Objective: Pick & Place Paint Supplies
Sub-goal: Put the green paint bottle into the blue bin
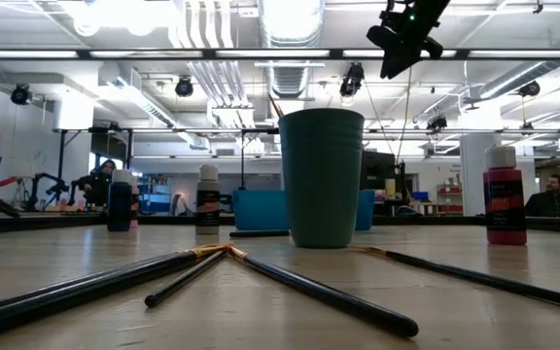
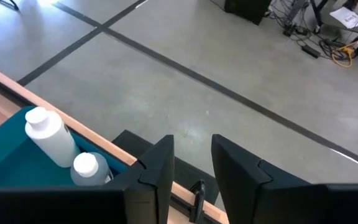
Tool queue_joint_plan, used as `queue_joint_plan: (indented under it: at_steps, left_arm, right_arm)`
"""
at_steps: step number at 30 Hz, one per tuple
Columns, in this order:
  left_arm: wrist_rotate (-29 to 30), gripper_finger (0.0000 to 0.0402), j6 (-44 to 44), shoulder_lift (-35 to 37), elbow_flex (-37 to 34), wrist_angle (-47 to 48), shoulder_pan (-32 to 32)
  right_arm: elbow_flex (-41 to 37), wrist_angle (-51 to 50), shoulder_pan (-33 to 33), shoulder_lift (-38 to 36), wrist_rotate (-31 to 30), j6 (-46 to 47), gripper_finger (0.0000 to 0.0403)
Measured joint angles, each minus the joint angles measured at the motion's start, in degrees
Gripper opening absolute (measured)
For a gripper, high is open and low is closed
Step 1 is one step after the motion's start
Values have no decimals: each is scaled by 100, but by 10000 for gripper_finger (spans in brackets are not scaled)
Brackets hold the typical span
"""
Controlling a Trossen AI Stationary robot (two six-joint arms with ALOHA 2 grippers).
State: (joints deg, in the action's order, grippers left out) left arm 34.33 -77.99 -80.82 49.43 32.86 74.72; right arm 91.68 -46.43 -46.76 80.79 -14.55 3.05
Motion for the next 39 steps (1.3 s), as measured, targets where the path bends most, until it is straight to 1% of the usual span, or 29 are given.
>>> queue_joint_plan:
  at_steps: [6, 10, 17, 22, 28, 32, 39]
  left_arm:
    - [367, 335, 30, -38, 0, -93, -4]
    - [356, 335, 30, -41, 0, -93, -4]
    - [279, 331, 59, -41, -4, -69, -4]
    - [284, 298, 104, -41, -7, -78, -24]
    - [274, 238, 321, -41, -9, -86, -37]
    - [268, 202, 468, -41, -9, -85, -67]
    - [297, 197, 596, 30, 48, -31, -209]
  right_arm:
    - [0, 51, 1, 0, 0, 0, 94]
    - [0, 48, 1, 0, 0, 0, 95]
    - [0, 47, 1, 0, 0, -1, 114]
    - [0, 47, 1, 0, 0, 0, 125]
    - [0, 47, 1, 0, -1, 0, 129]
    - [0, 49, 0, 0, -2, -2, 122]
    - [0, 45, 1, 0, 0, -2, 101]
